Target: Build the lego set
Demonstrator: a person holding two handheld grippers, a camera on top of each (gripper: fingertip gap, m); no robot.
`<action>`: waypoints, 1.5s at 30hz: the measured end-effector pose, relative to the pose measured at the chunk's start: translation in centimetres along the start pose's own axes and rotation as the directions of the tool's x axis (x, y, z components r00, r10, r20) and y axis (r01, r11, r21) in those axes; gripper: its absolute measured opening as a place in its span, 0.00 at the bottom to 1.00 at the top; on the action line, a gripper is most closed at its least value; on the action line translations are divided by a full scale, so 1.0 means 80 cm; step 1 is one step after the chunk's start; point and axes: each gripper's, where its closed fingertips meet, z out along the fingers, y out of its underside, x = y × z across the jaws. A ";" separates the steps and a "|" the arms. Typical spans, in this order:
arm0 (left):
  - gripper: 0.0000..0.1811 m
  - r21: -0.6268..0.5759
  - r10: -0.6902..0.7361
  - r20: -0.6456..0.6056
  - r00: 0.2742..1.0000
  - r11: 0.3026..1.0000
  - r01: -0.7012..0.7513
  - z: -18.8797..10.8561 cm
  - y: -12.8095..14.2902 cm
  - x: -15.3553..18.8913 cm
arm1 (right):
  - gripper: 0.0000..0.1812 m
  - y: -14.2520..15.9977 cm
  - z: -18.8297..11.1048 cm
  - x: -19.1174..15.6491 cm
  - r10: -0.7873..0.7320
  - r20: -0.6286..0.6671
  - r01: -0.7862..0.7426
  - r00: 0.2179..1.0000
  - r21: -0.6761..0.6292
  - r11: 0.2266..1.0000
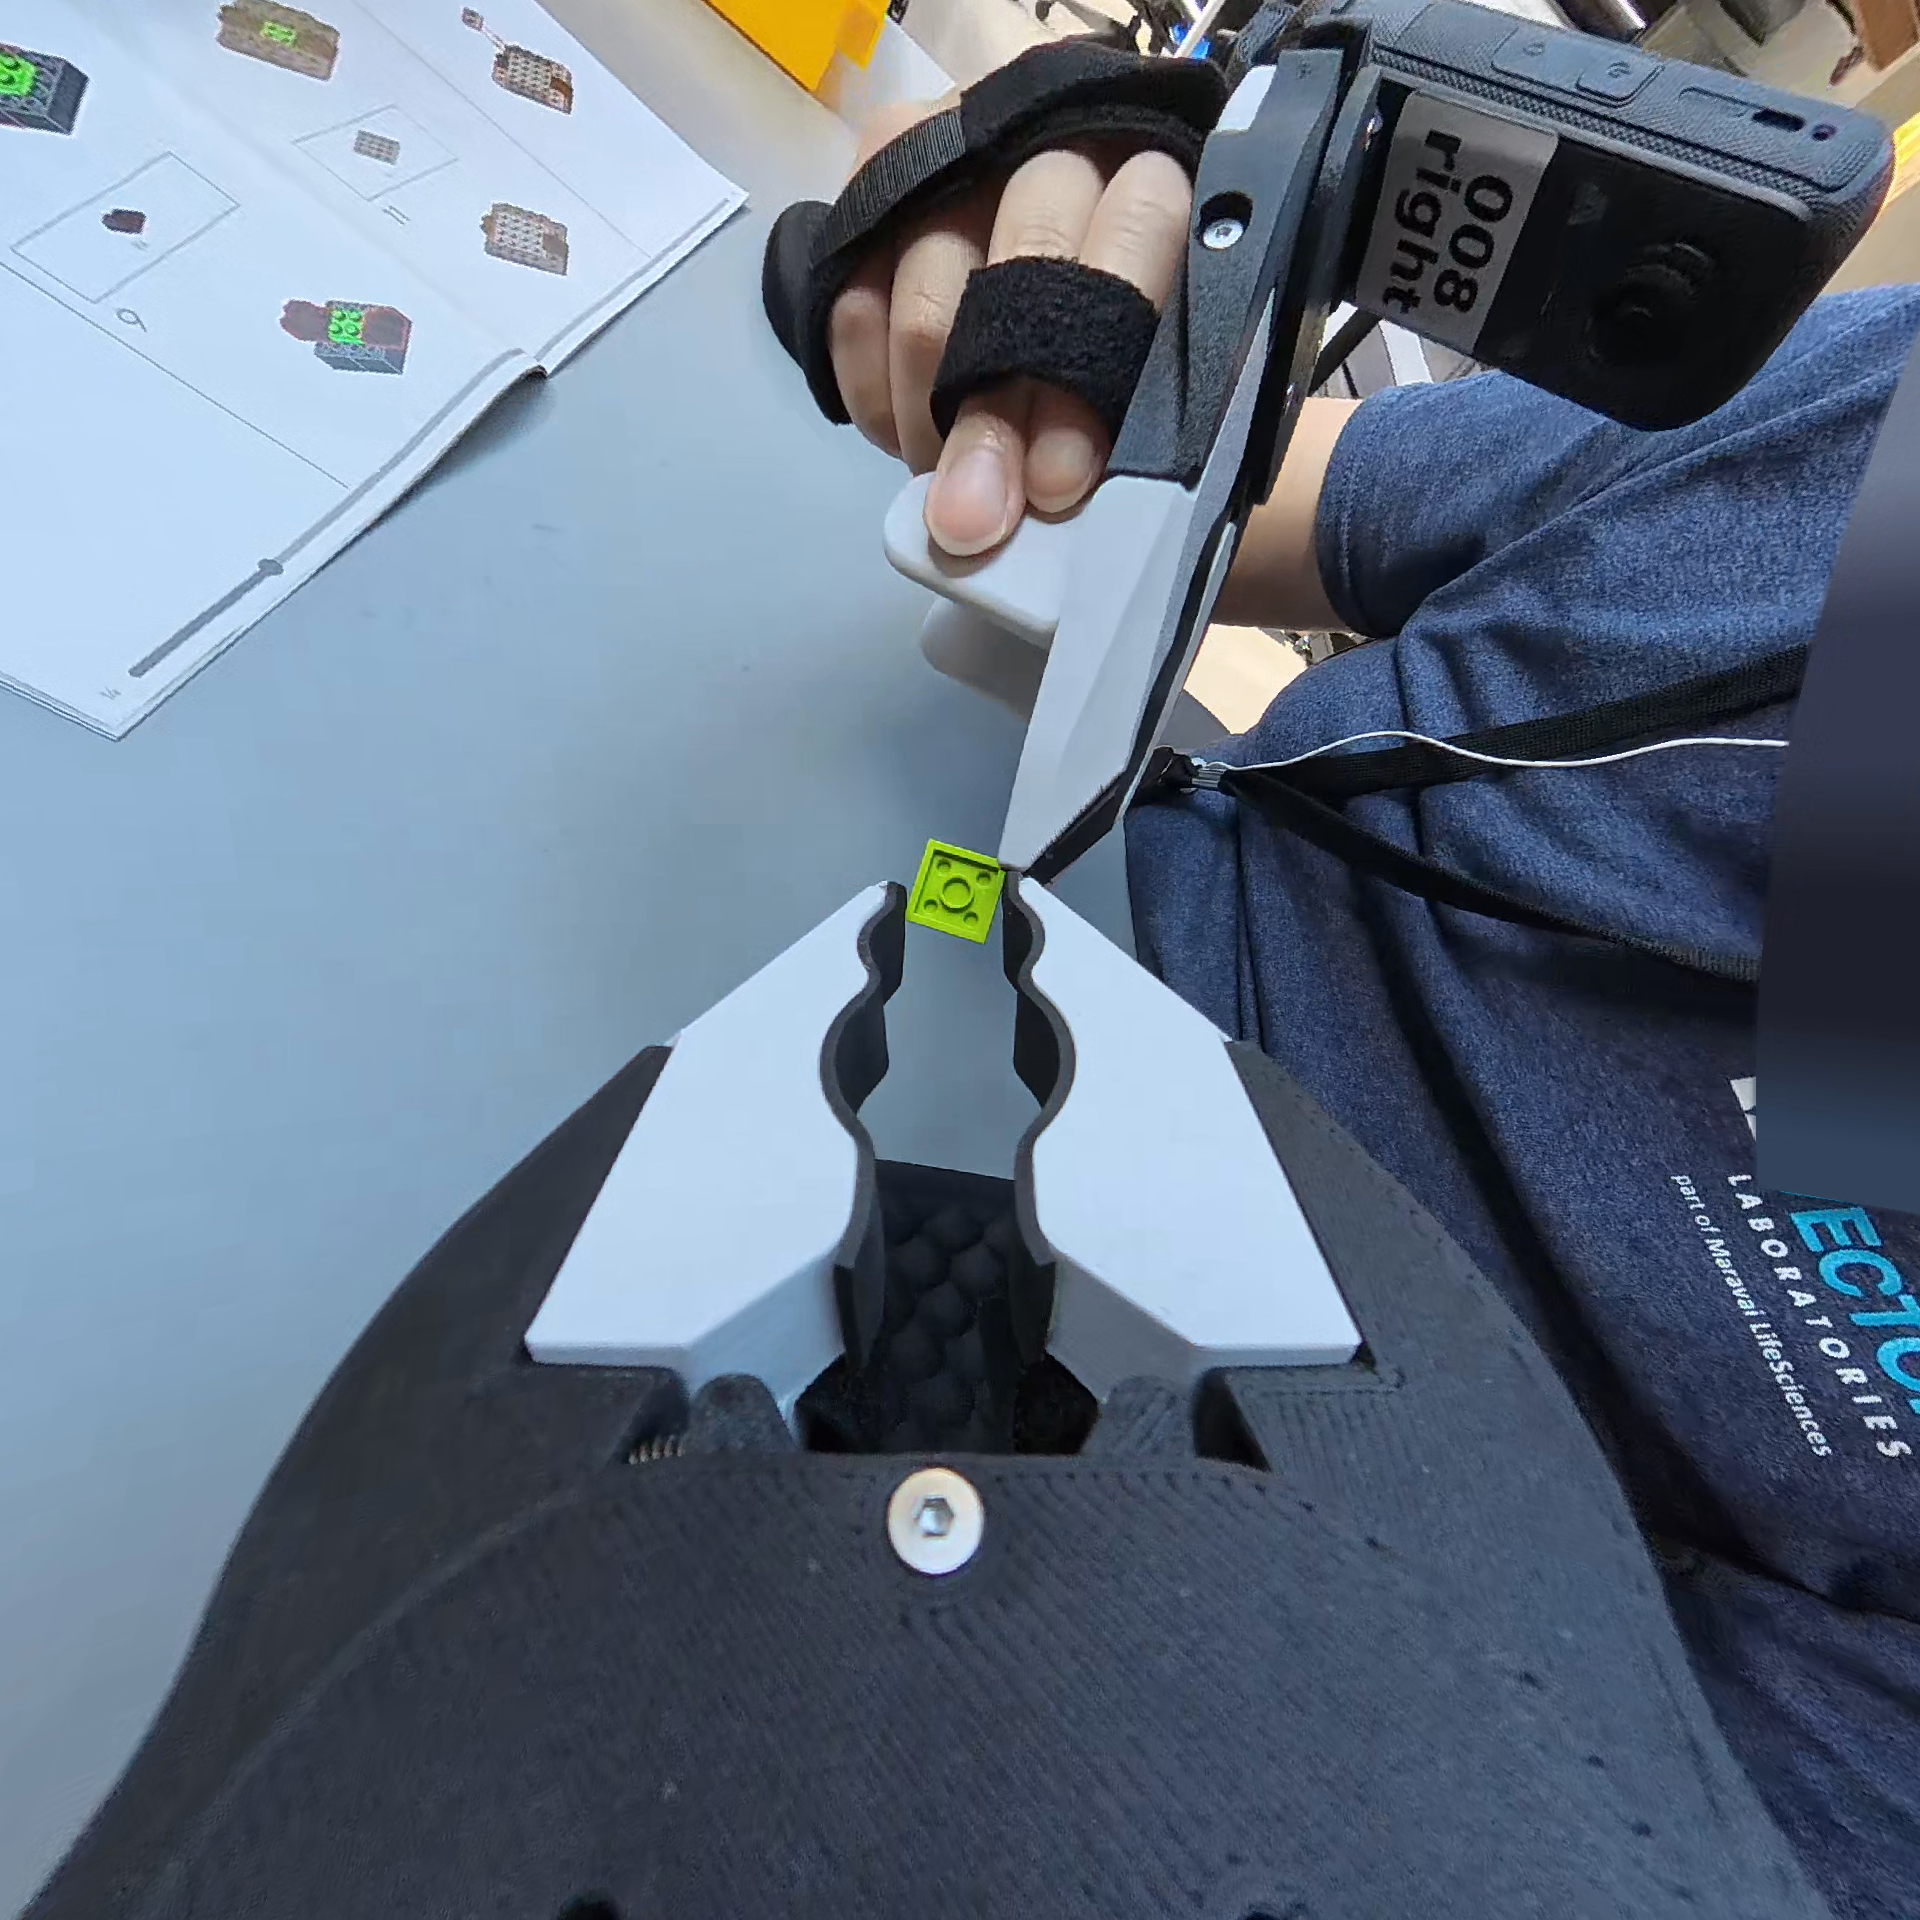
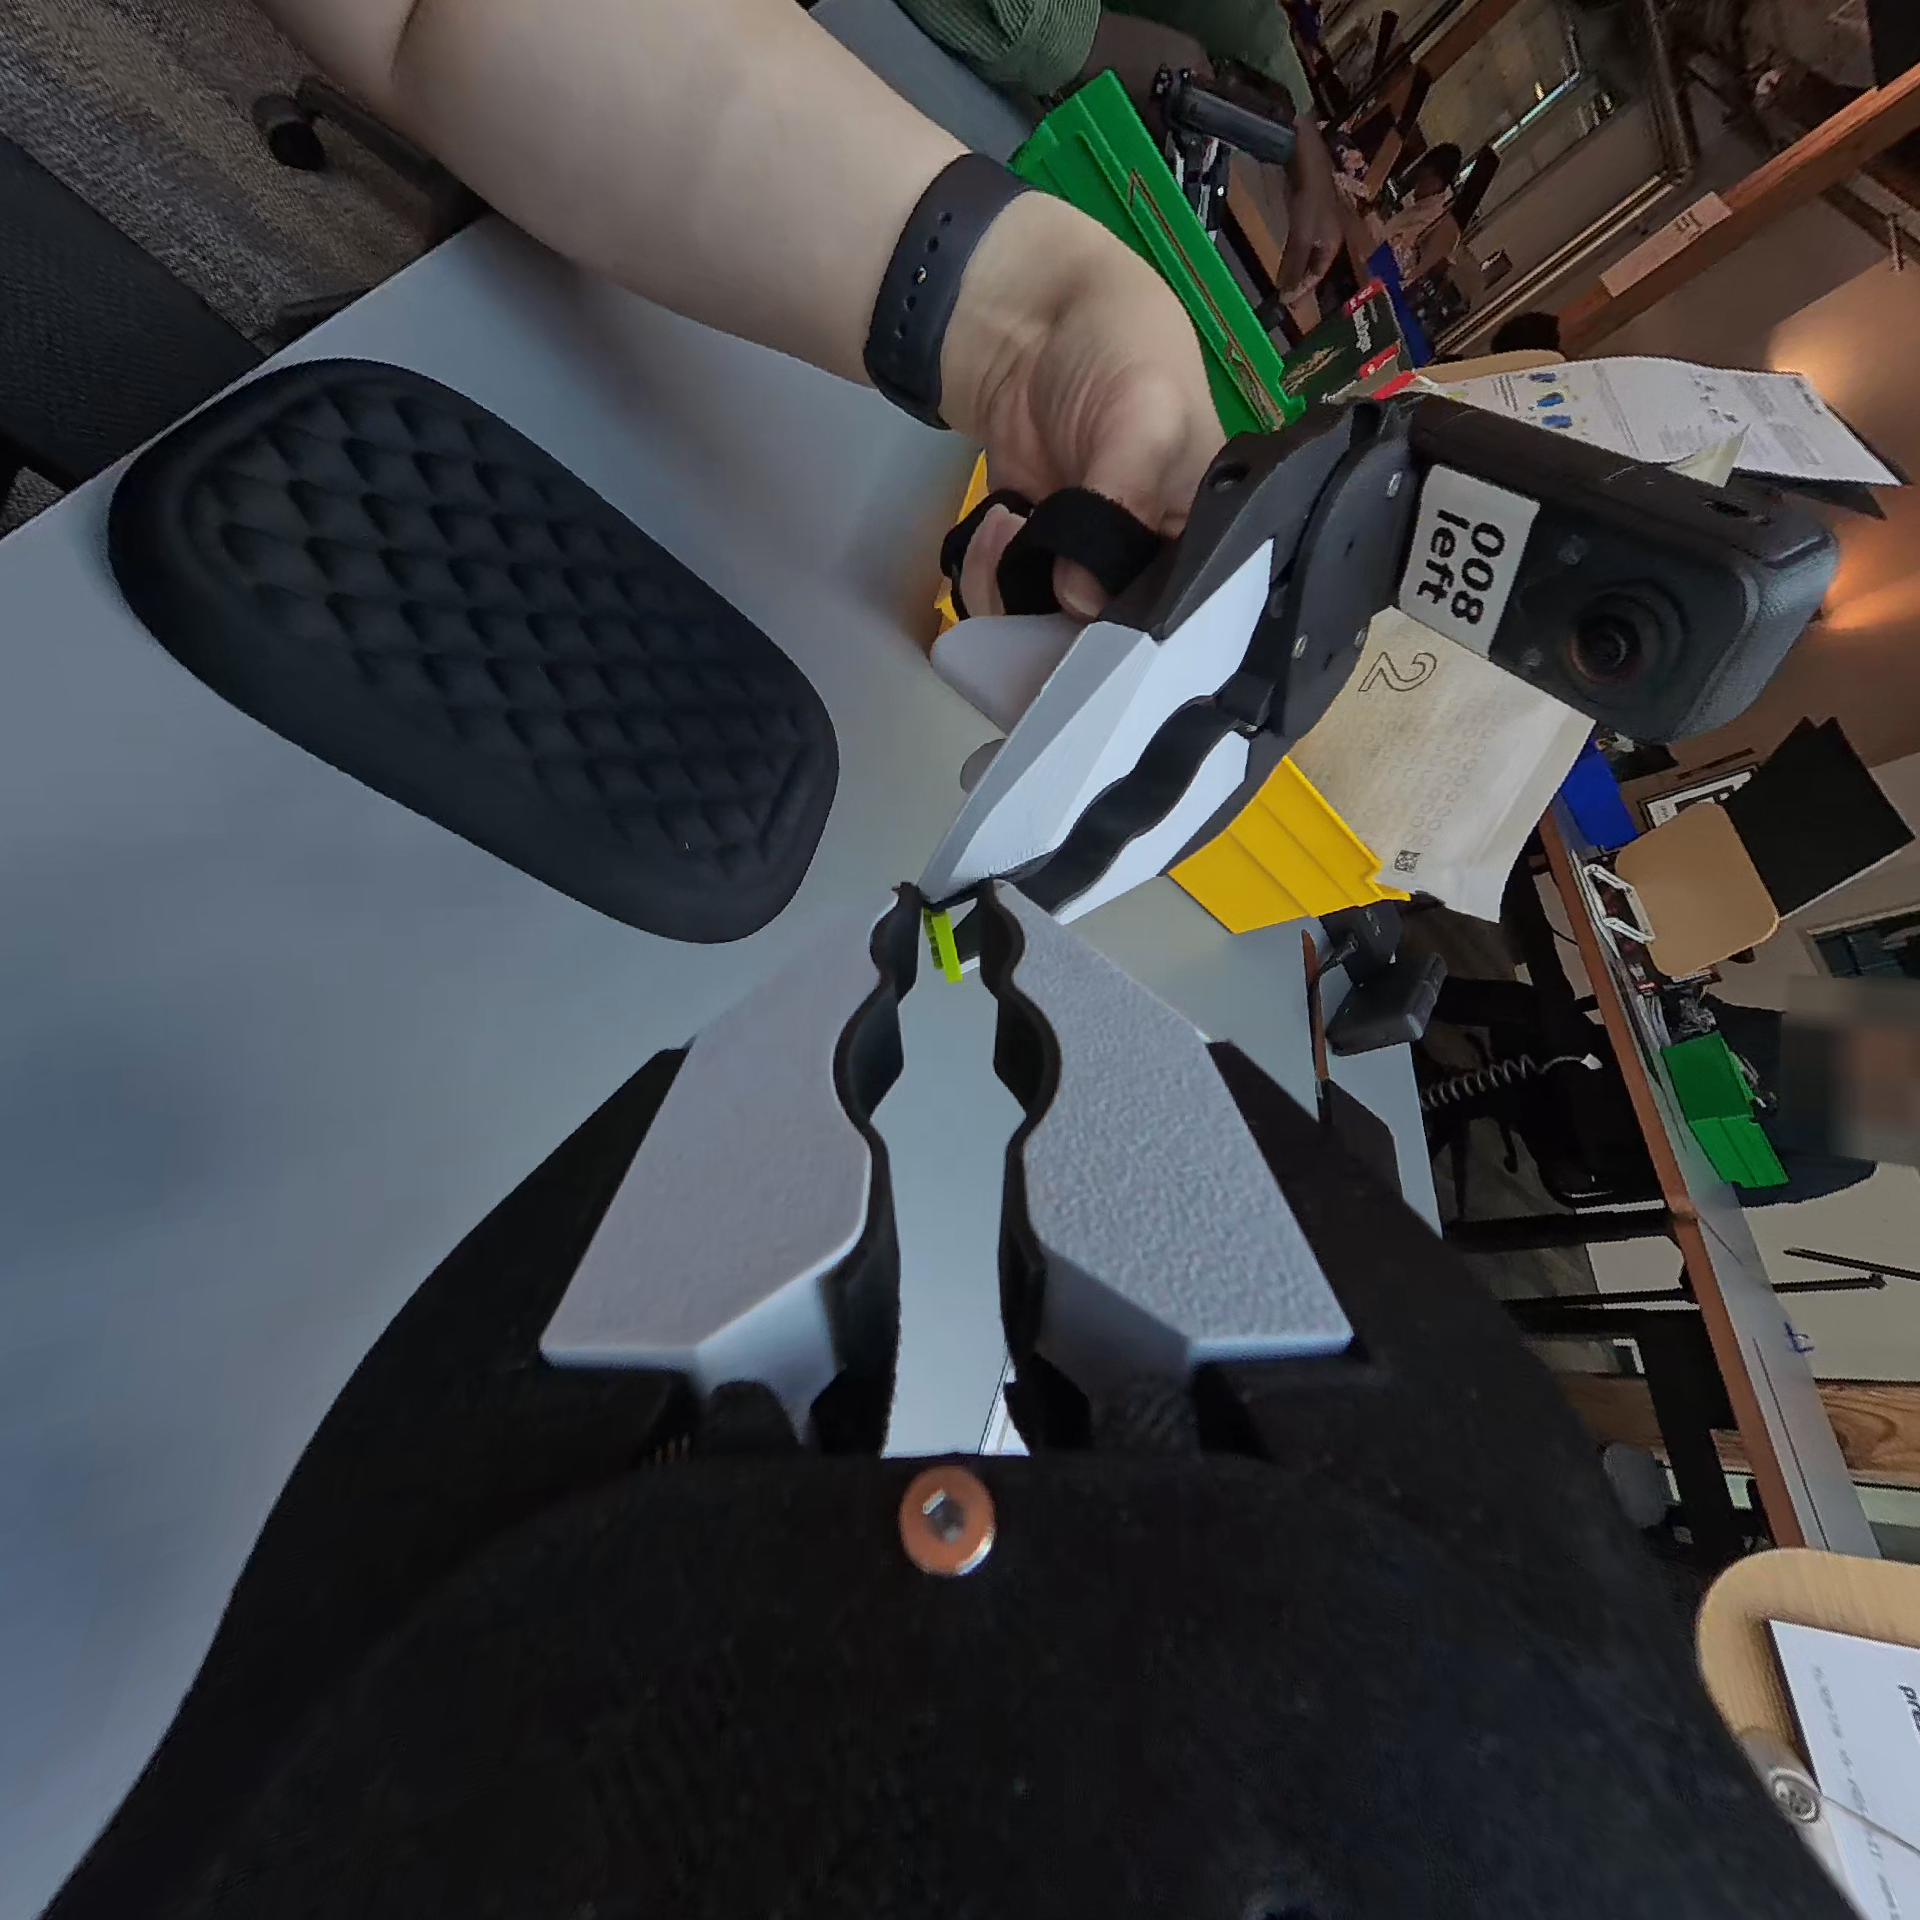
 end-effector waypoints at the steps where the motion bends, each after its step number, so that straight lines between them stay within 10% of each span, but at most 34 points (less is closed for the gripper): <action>1: 0.09 -0.010 -0.003 -0.005 1.000 1.000 0.003 0.003 0.001 0.000 | 0.05 0.003 -0.002 -0.003 0.010 0.005 -0.010 1.000 -0.009 1.000; 11: 0.09 -0.040 -0.060 -0.103 0.993 0.998 0.056 0.024 -0.001 0.010 | 0.03 0.019 -0.013 -0.021 0.103 0.014 -0.102 0.995 -0.018 0.995; 15: 0.14 -0.006 -0.107 -0.127 0.986 0.994 0.107 0.028 -0.004 0.009 | 0.02 0.027 -0.015 -0.019 0.403 0.102 -0.408 0.909 0.029 0.913; 18: 0.25 0.102 -0.158 -0.023 0.987 0.982 0.160 0.006 -0.015 -0.020 | 0.02 0.063 -0.003 -0.011 0.707 0.211 -0.715 0.674 -0.051 0.697; 22: 0.22 0.324 -0.146 0.245 0.958 0.944 0.060 -0.049 -0.036 -0.056 | 0.02 0.112 0.026 -0.022 0.964 0.265 -0.898 -0.028 -0.430 0.092; 24: 0.21 0.346 -0.114 0.306 0.945 0.938 0.002 -0.063 -0.037 -0.047 | 0.02 0.117 0.038 -0.017 0.949 0.258 -0.875 -0.184 -0.482 -0.039; 35: 0.20 0.275 -0.086 0.387 0.918 0.961 -0.026 -0.065 0.001 -0.016 | 0.03 0.150 0.057 -0.056 0.999 0.027 -0.650 -0.039 -0.760 -0.004; 45: 0.22 0.262 -0.080 0.453 0.888 0.964 -0.047 -0.075 0.024 -0.002 | 0.20 0.170 0.042 -0.009 0.889 -0.095 -0.617 0.449 -0.752 0.231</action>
